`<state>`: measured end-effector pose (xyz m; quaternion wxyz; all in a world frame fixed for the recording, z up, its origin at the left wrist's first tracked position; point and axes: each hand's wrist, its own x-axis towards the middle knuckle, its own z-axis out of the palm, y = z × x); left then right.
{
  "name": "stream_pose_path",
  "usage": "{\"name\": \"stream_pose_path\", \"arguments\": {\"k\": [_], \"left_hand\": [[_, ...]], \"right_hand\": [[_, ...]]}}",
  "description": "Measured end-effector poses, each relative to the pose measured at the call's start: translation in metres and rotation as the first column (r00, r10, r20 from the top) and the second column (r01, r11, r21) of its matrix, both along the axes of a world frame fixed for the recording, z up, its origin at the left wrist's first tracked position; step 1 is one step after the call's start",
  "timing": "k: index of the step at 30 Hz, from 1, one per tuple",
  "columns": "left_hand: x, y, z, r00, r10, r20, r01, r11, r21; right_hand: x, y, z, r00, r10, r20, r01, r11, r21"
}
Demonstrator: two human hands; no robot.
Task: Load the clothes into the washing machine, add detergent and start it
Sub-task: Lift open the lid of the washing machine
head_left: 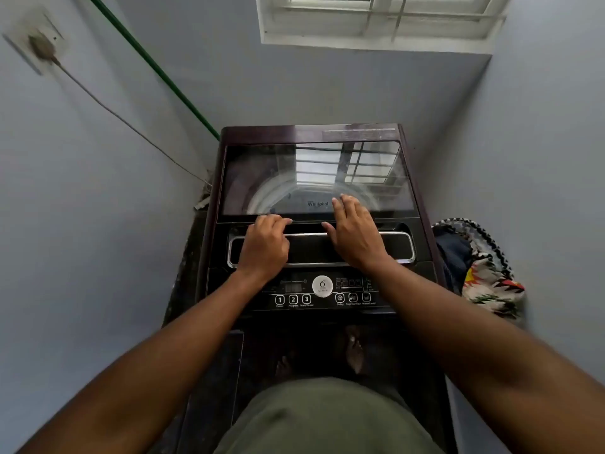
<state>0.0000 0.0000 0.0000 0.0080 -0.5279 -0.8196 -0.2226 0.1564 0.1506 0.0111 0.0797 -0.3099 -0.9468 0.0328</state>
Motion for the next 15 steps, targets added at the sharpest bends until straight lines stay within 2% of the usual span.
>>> {"name": "stream_pose_path", "arguments": {"k": [6,10,15], "left_hand": [[0.009,-0.009,-0.012,0.996,-0.043,-0.074,0.039,0.997,-0.060],[0.008,-0.007,-0.010,0.998,-0.044,-0.033,0.041,0.996,-0.079],[0.012,-0.004,-0.013,0.999,-0.002,0.048,0.008,0.993,-0.119]], "right_hand": [[0.012,-0.018,-0.010,0.999,-0.014,0.044,0.014,1.000,-0.008],[0.017,-0.019,-0.015,0.996,-0.016,0.092,0.014,1.000,0.024],[0.016,-0.021,-0.022,0.994,-0.042,0.102,0.044,0.999,-0.022]]}}
